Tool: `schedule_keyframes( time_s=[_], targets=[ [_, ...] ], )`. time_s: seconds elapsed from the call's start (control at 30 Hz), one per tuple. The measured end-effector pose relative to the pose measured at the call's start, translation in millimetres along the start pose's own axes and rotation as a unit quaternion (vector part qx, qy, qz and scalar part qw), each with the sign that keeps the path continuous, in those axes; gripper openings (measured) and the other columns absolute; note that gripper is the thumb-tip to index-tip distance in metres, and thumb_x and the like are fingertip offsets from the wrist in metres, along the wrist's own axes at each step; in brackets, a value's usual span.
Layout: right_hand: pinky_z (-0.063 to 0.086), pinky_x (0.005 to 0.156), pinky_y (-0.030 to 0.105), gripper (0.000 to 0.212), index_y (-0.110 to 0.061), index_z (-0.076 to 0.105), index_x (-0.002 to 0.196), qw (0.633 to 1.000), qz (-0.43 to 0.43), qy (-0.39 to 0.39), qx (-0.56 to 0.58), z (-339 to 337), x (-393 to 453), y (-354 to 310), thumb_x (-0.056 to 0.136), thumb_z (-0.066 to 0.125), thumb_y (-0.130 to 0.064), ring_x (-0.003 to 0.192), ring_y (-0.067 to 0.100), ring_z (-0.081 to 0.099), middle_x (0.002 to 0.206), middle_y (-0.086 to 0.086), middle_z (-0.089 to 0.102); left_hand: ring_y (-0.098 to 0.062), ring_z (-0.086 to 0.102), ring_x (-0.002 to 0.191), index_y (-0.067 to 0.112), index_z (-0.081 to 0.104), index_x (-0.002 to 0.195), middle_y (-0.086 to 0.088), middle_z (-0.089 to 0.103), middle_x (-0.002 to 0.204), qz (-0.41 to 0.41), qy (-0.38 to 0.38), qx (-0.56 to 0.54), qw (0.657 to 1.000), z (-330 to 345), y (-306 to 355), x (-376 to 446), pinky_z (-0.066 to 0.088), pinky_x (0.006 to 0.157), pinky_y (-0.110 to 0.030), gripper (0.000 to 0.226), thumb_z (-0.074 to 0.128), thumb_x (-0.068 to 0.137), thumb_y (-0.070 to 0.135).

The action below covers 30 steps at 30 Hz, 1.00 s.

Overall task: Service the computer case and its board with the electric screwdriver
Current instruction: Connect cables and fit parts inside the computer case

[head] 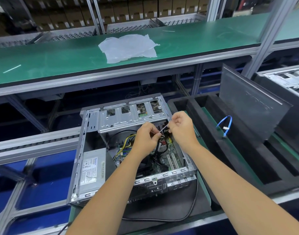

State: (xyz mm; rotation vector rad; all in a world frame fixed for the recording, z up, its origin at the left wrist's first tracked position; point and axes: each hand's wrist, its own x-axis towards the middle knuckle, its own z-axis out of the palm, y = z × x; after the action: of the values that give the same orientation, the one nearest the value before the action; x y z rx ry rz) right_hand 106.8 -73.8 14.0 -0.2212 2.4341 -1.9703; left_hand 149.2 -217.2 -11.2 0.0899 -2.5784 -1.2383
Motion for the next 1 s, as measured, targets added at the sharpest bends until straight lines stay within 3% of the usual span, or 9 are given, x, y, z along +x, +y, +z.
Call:
schedule_keyframes(
  time_s=[0.2, 0.3, 0.4, 0.5, 0.63, 0.73, 0.9, 1.0],
  targets=[
    [0.045, 0.055, 0.015, 0.025, -0.020, 0.050, 0.092, 0.991, 0.040, 0.084, 0.101, -2, 0, 3, 0.090, 0.049, 0.005, 0.054, -0.001, 0.053, 0.073, 0.001, 0.060, -0.016, 0.053, 0.075, 0.019, 0.052, 0.075, 0.003, 0.054, 0.082, -0.018, -0.040, 0.034, 0.998, 2, 0, 0, 0.047, 0.067, -0.032, 0.016, 0.063, 0.086, 0.016],
    [0.045, 0.066, 0.025, 0.028, -0.022, 0.052, 0.091, 0.979, 0.071, 0.142, 0.131, -6, 3, 4, 0.093, 0.046, 0.005, 0.064, 0.008, 0.053, 0.079, 0.002, 0.057, -0.015, 0.055, 0.069, 0.018, 0.053, 0.075, 0.001, 0.059, 0.078, -0.025, -0.055, 0.020, 0.998, 0, -4, -1, 0.047, 0.062, -0.030, 0.014, 0.061, 0.087, 0.016],
    [0.042, 0.062, 0.023, 0.026, -0.020, 0.057, 0.095, 0.998, 0.009, 0.063, 0.027, 2, 0, -2, 0.092, 0.045, 0.002, 0.062, 0.009, 0.050, 0.077, 0.004, 0.056, -0.008, 0.050, 0.059, 0.023, 0.050, 0.074, 0.005, 0.058, 0.070, -0.008, -0.057, 0.033, 0.998, 1, -1, -4, 0.039, 0.055, -0.023, 0.017, 0.059, 0.088, 0.018],
    [0.039, 0.063, 0.016, 0.013, -0.013, 0.061, 0.103, 0.992, -0.097, 0.001, -0.075, 16, -9, -6, 0.092, 0.057, -0.008, 0.063, 0.005, 0.045, 0.081, 0.002, 0.050, -0.010, 0.049, 0.061, 0.023, 0.049, 0.075, 0.008, 0.055, 0.068, 0.006, -0.042, 0.033, 0.999, 2, 0, -4, 0.040, 0.056, -0.027, 0.018, 0.060, 0.087, 0.018],
    [0.042, 0.058, 0.011, 0.008, -0.013, 0.064, 0.097, 0.991, -0.094, -0.049, -0.086, 12, -9, -4, 0.090, 0.064, -0.007, 0.057, 0.001, 0.052, 0.072, -0.002, 0.057, -0.014, 0.053, 0.066, 0.022, 0.054, 0.077, 0.009, 0.059, 0.071, 0.008, -0.038, 0.014, 0.999, -2, -3, -5, 0.045, 0.063, -0.031, 0.015, 0.064, 0.087, 0.018],
    [0.046, 0.061, 0.019, 0.013, -0.015, 0.066, 0.085, 0.987, -0.093, -0.040, -0.123, 15, -9, -2, 0.089, 0.063, -0.002, 0.061, 0.004, 0.056, 0.072, -0.001, 0.061, -0.011, 0.052, 0.066, 0.025, 0.053, 0.076, 0.011, 0.058, 0.071, 0.003, -0.035, 0.008, 0.999, -2, -4, -5, 0.044, 0.062, -0.029, 0.017, 0.065, 0.086, 0.020],
    [0.054, 0.068, 0.033, 0.036, -0.023, 0.062, 0.109, 0.994, -0.083, -0.021, -0.072, 11, -10, -4, 0.088, 0.056, 0.006, 0.066, 0.028, 0.064, 0.072, 0.015, 0.061, -0.006, 0.052, 0.062, 0.033, 0.048, 0.069, 0.012, 0.058, 0.070, -0.015, -0.039, -0.009, 0.999, -1, -7, -3, 0.042, 0.058, -0.024, 0.025, 0.065, 0.085, 0.022],
    [0.051, 0.062, 0.029, 0.038, -0.021, 0.055, 0.106, 0.997, -0.073, 0.006, -0.026, 8, -10, -5, 0.084, 0.055, 0.010, 0.057, 0.022, 0.063, 0.065, 0.015, 0.061, -0.012, 0.055, 0.066, 0.027, 0.050, 0.070, 0.007, 0.060, 0.073, -0.015, -0.055, -0.002, 0.998, 1, -6, -2, 0.046, 0.061, -0.029, 0.022, 0.065, 0.086, 0.020]
  ],
)
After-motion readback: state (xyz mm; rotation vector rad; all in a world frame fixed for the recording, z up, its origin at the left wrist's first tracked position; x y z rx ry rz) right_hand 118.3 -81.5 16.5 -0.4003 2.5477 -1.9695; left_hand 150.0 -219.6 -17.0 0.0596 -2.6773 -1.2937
